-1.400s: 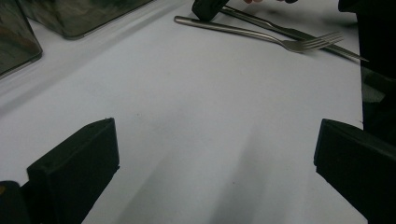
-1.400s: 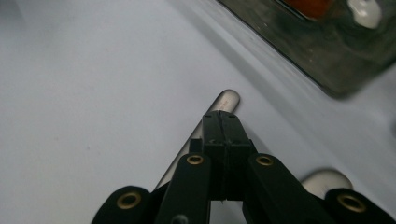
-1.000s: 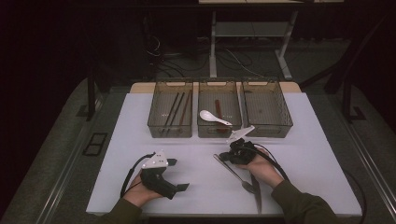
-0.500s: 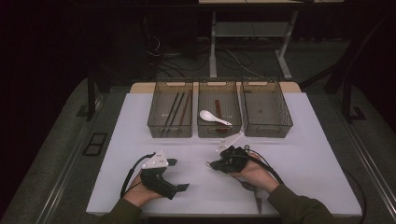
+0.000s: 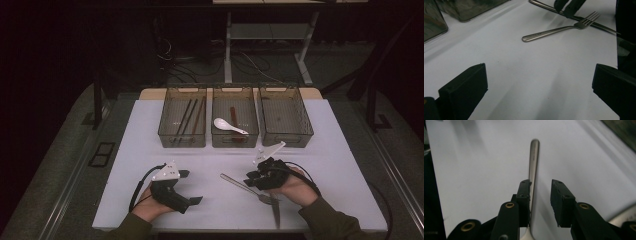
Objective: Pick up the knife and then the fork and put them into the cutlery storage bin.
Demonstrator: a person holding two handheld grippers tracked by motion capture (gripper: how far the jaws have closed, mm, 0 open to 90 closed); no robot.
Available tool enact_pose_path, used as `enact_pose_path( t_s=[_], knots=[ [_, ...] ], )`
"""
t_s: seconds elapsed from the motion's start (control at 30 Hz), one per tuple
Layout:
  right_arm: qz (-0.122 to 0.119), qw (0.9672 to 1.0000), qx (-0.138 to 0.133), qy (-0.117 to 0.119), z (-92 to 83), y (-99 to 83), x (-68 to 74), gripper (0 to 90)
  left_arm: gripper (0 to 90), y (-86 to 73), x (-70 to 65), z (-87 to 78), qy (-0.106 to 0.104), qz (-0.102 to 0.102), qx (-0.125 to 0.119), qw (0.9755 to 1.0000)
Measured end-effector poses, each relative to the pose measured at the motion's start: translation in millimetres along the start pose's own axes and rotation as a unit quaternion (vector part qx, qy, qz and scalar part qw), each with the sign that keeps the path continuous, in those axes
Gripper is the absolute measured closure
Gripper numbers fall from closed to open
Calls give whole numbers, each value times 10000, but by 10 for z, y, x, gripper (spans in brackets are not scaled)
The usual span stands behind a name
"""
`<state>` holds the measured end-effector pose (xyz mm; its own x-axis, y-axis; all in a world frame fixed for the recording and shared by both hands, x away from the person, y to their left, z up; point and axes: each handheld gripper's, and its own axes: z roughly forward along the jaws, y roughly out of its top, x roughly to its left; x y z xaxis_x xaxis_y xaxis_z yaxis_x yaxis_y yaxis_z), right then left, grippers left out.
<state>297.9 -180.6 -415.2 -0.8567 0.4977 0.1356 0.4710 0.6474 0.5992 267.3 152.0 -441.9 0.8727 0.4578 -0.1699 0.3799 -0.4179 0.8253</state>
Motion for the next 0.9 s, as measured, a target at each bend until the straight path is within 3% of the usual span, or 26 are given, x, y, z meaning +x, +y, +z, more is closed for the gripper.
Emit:
enact_pose_path(
  t_s=[0.2,0.33,0.47,0.73,0.9],
  knots=[
    [19,9995,293,-95,-10,-158,86,686,0,0,0,0,6,3,0,10000],
    [-147,9988,412,-226,50,-167,116,707,0,2,-4,1,7,16,2,10000],
    [-178,9986,434,-231,114,-155,141,748,0,-1,-1,0,2,6,-1,10000],
    [-539,9960,469,-527,156,-163,248,823,0,1,-7,10,1,32,22,10000],
    [-617,9956,480,-526,158,-161,249,839,0,0,-8,10,4,19,15,10000]
  ],
)
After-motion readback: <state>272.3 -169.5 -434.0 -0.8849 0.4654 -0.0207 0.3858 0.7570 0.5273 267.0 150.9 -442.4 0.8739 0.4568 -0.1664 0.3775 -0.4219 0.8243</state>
